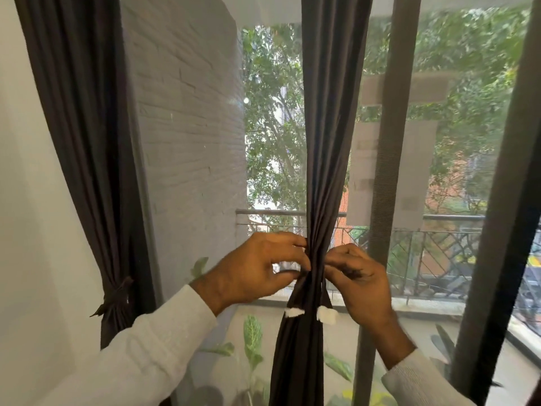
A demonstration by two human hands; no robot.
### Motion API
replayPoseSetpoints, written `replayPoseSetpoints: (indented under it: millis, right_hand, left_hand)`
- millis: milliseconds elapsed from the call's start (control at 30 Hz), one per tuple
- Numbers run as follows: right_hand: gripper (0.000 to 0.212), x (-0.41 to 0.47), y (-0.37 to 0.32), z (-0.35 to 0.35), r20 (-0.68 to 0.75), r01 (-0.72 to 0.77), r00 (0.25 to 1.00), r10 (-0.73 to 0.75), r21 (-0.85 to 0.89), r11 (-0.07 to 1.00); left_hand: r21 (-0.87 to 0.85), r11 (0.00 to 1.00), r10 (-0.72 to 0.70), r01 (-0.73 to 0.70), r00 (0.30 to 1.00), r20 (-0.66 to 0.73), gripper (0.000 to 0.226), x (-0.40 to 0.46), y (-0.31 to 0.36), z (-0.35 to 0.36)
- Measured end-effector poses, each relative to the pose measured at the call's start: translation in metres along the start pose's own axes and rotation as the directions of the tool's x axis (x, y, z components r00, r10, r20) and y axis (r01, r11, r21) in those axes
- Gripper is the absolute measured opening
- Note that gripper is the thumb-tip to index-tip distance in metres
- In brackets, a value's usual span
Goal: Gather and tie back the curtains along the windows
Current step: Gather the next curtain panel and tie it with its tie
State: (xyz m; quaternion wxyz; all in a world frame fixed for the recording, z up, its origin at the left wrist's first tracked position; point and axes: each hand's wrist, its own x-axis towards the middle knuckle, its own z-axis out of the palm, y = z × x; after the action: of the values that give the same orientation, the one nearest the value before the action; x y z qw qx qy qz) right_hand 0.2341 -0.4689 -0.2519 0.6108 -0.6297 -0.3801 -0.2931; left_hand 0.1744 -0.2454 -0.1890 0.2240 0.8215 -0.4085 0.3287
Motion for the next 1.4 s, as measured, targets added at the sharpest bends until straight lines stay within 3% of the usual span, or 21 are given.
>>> replayPoseSetpoints:
  millis: [200, 300, 367, 433, 500, 567, 700, 767, 1033, 1100, 1267, 1400]
  right_hand:
    - [0.014, -0.009, 0.002, 0.006, -0.015, -0.027, 1.000, 0.027, 0.000, 1.000]
    - [0.011, -0.020, 0.004, 0.014, -0.030, -0.058, 0.998, 0.061, 0.092, 0.994]
    - [0.018, -0.028, 0.004, 0.021, -0.038, -0.046, 0.998, 0.054, 0.196, 0.979]
    - [0.026, -0.032, 0.001, 0.028, -0.059, -0.042, 0.996, 0.060, 0.274, 0.961]
    - [0.016, -0.034, -0.005, 0.031, -0.081, -0.113, 0.983, 0.168, 0.459, 0.881]
    - [0.010, -0.039, -0.007, 0.032, -0.085, -0.184, 0.956, 0.282, 0.576, 0.796]
    - [0.014, -0.039, -0.009, 0.032, -0.210, -0.119, 0.949, 0.234, 0.452, 0.884]
    - [0.014, -0.036, -0.014, 0.031, -0.265, -0.120, 0.933, 0.243, 0.407, 0.905]
    - [0.024, -0.028, -0.040, 0.018, -0.263, -0.072, 0.956, 0.127, 0.209, 0.975]
    - [0.017, -0.023, -0.044, 0.013, -0.297, -0.112, 0.939, 0.173, 0.211, 0.971]
    - [0.046, -0.005, -0.056, -0.002, -0.198, -0.248, 0.926, 0.321, 0.322, 0.914]
    - [0.020, 0.002, -0.058, -0.014, -0.109, -0.371, 0.899, 0.425, 0.327, 0.869]
  left_hand:
    - [0.277, 0.944, 0.185, -0.180, 0.983, 0.009, 0.016, -0.006, 0.011, 0.009]
    - [0.439, 0.858, 0.304, -0.265, 0.952, -0.019, 0.013, -0.007, 0.021, 0.014]
    - [0.486, 0.828, 0.310, -0.279, 0.951, 0.017, 0.013, -0.006, 0.024, 0.017]
    - [0.473, 0.857, 0.243, -0.206, 0.970, -0.018, 0.017, -0.002, 0.027, 0.018]
    - [0.379, 0.925, 0.109, -0.034, 0.978, -0.179, 0.016, 0.003, 0.028, 0.019]
    - [0.244, 0.960, -0.049, 0.138, 0.940, -0.339, 0.011, 0.007, 0.029, 0.019]
    - [0.150, 0.924, -0.273, 0.352, 0.882, -0.385, 0.010, 0.014, 0.028, 0.018]
    - [0.150, 0.913, -0.306, 0.379, 0.881, -0.361, 0.013, 0.020, 0.029, 0.012]
    - [0.195, 0.872, -0.411, 0.449, 0.887, -0.210, 0.011, 0.043, 0.042, -0.002]
    - [0.237, 0.870, -0.398, 0.432, 0.900, -0.178, 0.011, 0.046, 0.044, -0.002]
    - [0.320, 0.882, -0.334, 0.345, 0.938, -0.090, 0.013, 0.048, 0.051, -0.001]
    - [0.251, 0.918, -0.299, 0.308, 0.951, -0.074, 0.013, 0.048, 0.047, 0.001]
